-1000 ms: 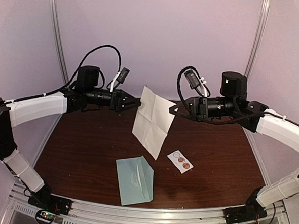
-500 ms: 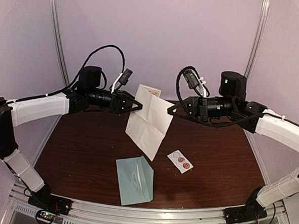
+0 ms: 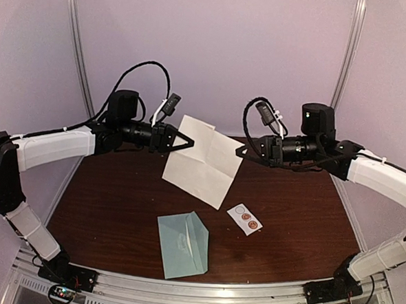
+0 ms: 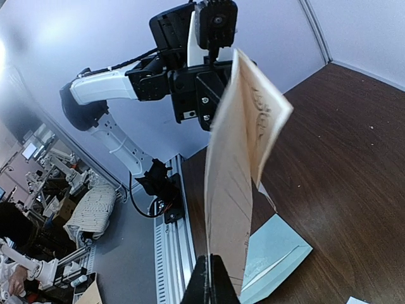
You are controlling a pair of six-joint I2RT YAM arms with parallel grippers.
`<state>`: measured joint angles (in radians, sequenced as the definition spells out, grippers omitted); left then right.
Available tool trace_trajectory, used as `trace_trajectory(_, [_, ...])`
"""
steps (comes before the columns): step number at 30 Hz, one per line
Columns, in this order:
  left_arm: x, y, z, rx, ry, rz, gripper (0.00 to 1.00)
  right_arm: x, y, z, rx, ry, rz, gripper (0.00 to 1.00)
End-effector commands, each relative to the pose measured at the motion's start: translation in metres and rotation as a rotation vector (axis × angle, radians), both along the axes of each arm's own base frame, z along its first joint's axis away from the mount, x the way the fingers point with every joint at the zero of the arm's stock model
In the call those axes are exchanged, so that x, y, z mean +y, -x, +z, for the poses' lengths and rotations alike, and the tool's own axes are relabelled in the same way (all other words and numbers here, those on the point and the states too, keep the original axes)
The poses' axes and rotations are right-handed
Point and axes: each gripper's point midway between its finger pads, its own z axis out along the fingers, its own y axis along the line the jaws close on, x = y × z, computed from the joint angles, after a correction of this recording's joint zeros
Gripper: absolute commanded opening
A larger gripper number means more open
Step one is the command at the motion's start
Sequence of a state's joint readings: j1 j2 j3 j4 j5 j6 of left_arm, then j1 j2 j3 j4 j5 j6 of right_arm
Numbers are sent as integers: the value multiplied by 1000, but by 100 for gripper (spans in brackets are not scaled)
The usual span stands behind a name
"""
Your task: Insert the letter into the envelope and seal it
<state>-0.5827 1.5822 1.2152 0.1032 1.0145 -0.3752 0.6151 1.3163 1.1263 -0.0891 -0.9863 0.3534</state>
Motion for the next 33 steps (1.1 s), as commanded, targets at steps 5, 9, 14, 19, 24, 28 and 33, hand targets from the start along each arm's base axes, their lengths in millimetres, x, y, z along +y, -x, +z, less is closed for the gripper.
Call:
trace_trajectory(5, [-2,2,1,-22,26,-20,0,-21,-18,-3,-7,-21,-117,22])
trace_trajectory(9, [-2,1,1,-17,36,-9,0,-21,-17,-10,16,-48,-118,47])
trace_trajectory(14, [-1,0,4,-20,50,11,0,-19,-7,-20,52,-106,-104,73])
trace_trajectory(19, [1,-2,5,-17,59,27,0,-5,9,-24,59,-141,-71,87])
trace_trajectory(24, [0,1,5,-7,67,5,0,12,11,-30,75,-162,-57,87])
trace_trajectory(28, [0,4,7,-9,73,-9,0,23,8,-31,81,-191,-41,83])
trace_trajectory(33, [1,7,10,-9,82,-27,0,35,6,-33,86,-197,-30,71])
